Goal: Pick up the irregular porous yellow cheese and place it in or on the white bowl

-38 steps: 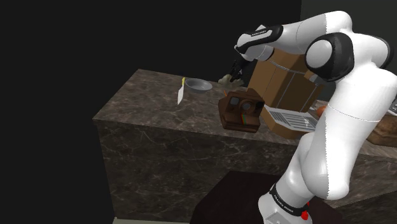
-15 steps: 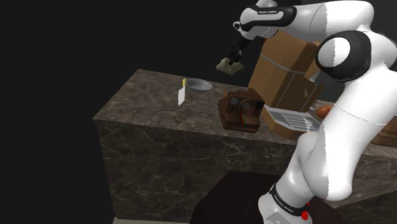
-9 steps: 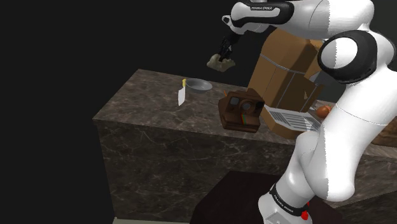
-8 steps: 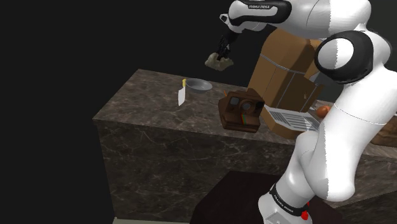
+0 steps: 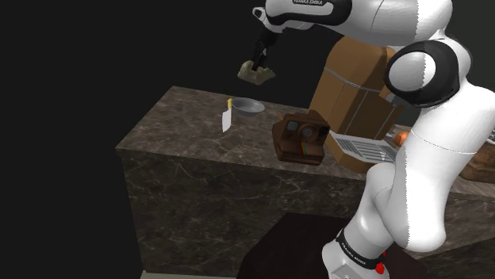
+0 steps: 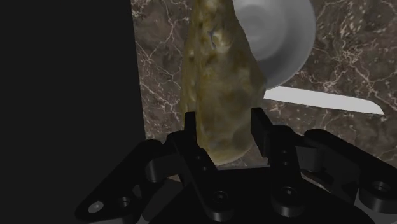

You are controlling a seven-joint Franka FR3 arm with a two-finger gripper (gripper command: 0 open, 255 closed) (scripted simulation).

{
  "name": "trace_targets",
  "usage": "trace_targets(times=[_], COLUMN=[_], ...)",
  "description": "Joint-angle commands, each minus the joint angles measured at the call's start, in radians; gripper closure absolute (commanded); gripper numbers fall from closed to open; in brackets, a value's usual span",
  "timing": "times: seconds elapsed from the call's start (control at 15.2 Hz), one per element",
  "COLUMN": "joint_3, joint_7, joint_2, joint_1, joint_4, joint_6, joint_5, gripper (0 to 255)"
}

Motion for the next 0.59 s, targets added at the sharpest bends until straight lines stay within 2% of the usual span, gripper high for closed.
trace_targets(times=[0.0, 0.53], joint_3=[0.004, 0.008], joint_7=[0.014, 0.022], joint_2=[0.0, -0.017], joint_1=[0.007, 0.017], joint_4=[-0.013, -0.137], joint_6=[0.014, 0.126], joint_5=[-0.005, -0.019], gripper=[255, 255])
